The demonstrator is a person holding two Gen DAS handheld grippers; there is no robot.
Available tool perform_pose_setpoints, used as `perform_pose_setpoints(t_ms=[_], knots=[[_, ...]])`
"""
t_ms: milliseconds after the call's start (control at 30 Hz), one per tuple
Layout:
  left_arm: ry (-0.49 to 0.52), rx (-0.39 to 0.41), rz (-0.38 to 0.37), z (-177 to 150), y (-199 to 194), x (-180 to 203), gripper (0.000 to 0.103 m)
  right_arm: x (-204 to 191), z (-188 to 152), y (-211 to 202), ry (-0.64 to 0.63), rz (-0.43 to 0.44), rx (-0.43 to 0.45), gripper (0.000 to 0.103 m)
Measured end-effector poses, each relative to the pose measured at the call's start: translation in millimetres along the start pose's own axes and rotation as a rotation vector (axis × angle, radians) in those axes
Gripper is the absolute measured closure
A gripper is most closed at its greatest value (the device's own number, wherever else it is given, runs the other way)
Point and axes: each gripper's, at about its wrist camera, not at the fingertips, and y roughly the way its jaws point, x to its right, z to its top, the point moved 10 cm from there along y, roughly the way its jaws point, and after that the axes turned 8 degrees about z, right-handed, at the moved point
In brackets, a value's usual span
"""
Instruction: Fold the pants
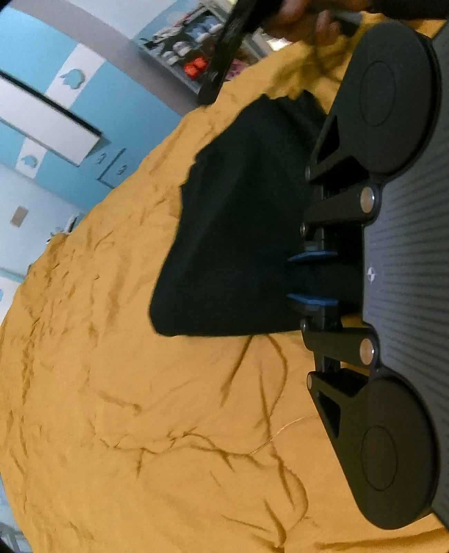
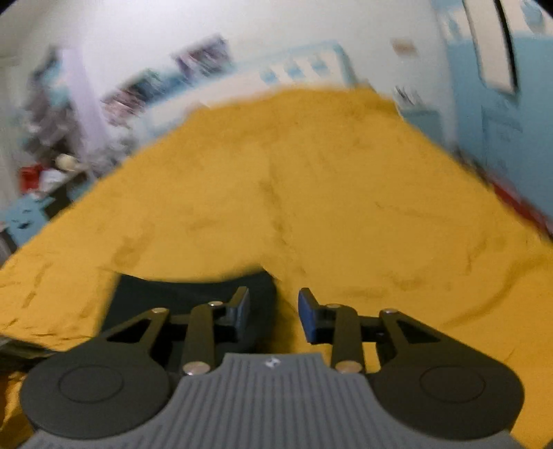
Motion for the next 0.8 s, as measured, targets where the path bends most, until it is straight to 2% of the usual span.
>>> perform_pose_setpoints(t_ms=[100, 133, 167, 233, 267, 333, 467, 533, 600, 633, 700, 733, 800], knots=[[-0.012, -0.005, -0.018, -5, 2, 6, 0.081, -37, -5, -15, -0.110, 0.142, -0.005, 0.080], [0.007, -0.009, 0.000, -8, 4, 8, 0.081, -44, -17, -12, -0.160, 0.155, -0.060, 0.083], [0.036, 0.000, 0.025, -12, 5, 10, 0.081, -48, -33, -2, -0.212, 0.126, -0.154, 0.089], [0.069, 0.006, 0.039, -16, 1, 15, 0.080, -36, -74, 3, -0.275, 0.043, -0.392, 0.091], [0.075, 0.014, 0.047, -16, -2, 16, 0.080, -33, -80, -4, -0.276, 0.039, -0.416, 0.091], [0.081, 0.027, 0.055, -15, -8, 16, 0.080, -23, -76, -22, -0.237, 0.026, -0.425, 0.090], [0.067, 0.107, 0.053, -6, -26, 15, 0.076, -19, -51, -51, -0.118, 0.084, -0.263, 0.087], [0.043, 0.146, 0.060, -2, -32, 12, 0.074, -24, -43, -45, -0.086, 0.095, -0.201, 0.087], [0.014, 0.127, 0.043, -1, -26, 10, 0.072, -31, -38, -31, -0.051, 0.120, -0.139, 0.086], [0.008, 0.096, 0.034, -5, -20, 10, 0.071, -31, -39, -20, -0.037, 0.122, -0.135, 0.086], [0.052, -0.027, 0.044, -22, -1, 11, 0.066, -30, -47, 13, -0.056, 0.087, -0.206, 0.089], [0.096, -0.049, 0.068, -29, 3, 12, 0.066, -26, -55, 17, -0.074, 0.058, -0.266, 0.090], [0.112, -0.032, 0.085, -28, -2, 12, 0.065, -23, -55, 20, -0.043, 0.065, -0.278, 0.089]])
